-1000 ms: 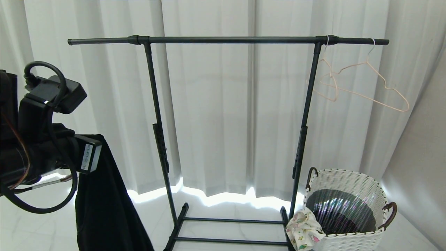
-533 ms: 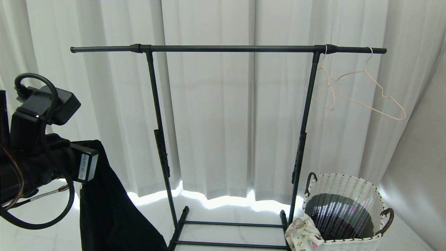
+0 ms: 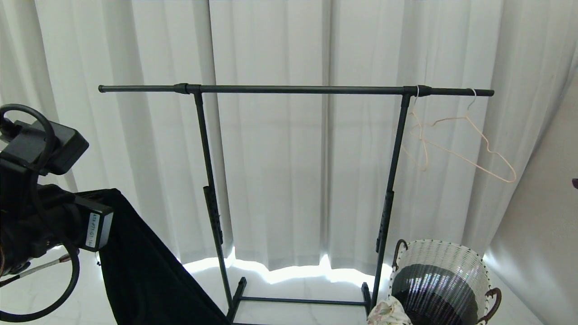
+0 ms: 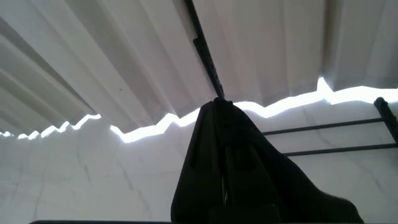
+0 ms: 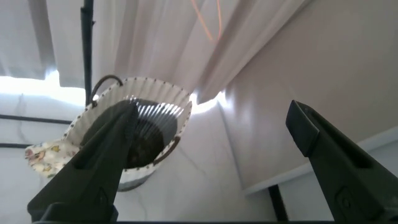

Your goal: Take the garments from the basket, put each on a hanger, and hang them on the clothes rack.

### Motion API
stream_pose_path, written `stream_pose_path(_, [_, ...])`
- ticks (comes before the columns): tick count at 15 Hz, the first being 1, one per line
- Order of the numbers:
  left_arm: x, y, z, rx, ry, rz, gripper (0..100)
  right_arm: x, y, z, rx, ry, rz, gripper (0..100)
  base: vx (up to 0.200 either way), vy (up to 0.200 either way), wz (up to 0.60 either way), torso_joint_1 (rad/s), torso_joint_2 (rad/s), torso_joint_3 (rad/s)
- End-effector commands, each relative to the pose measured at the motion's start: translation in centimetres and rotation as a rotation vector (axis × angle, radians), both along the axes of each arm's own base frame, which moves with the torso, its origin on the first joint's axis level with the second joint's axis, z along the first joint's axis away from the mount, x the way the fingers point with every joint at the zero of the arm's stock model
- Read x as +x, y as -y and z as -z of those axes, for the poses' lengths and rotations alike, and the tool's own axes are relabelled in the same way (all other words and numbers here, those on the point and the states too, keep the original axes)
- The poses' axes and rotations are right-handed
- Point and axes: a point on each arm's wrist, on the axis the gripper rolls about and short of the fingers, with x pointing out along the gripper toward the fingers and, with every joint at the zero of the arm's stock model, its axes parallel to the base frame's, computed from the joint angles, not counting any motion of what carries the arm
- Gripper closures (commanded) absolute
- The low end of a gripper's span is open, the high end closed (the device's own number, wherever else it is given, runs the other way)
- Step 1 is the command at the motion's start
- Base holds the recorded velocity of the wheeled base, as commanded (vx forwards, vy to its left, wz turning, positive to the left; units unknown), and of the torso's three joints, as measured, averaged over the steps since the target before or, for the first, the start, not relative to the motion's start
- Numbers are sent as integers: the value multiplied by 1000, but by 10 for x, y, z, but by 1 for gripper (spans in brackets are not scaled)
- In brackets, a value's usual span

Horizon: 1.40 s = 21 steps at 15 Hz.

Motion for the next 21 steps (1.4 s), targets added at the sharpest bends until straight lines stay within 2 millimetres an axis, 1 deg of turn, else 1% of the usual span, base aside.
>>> stream_pose_path(1, [-1,0,0,12,2,5,100,9,1,0,-8,-4,-4,0,0,0,0,212,-486,-281])
stream_pose_path(5, [-1,0,-1,10,6,4,100,10,1,0,-12,-1,1,0,0,0,0,228,-504,-284])
stream_pose_path(8, [-1,-1,1,9,2,-1,100,10,-1,14,-9,-50,-7,0,0,0,0,240,-518,-289])
stream_pose_path(12, [2,-1,-2,2,39,-4,100,11,0,19,17,-34,2,0,0,0,0,245,-535,-282])
stream_pose_path(14, [6,0,-9,-11,102,-3,100,14,0,22,17,4,0,0,0,0,0,102,-222,-115])
stream_pose_path(18, [6,0,-6,-9,97,-3,100,17,0,24,17,37,-16,0,0,0,0,19,-35,-19])
stream_pose_path(21, [5,0,-7,-11,102,-1,100,14,0,23,16,41,-18,0,0,-200,0,2,-7,1])
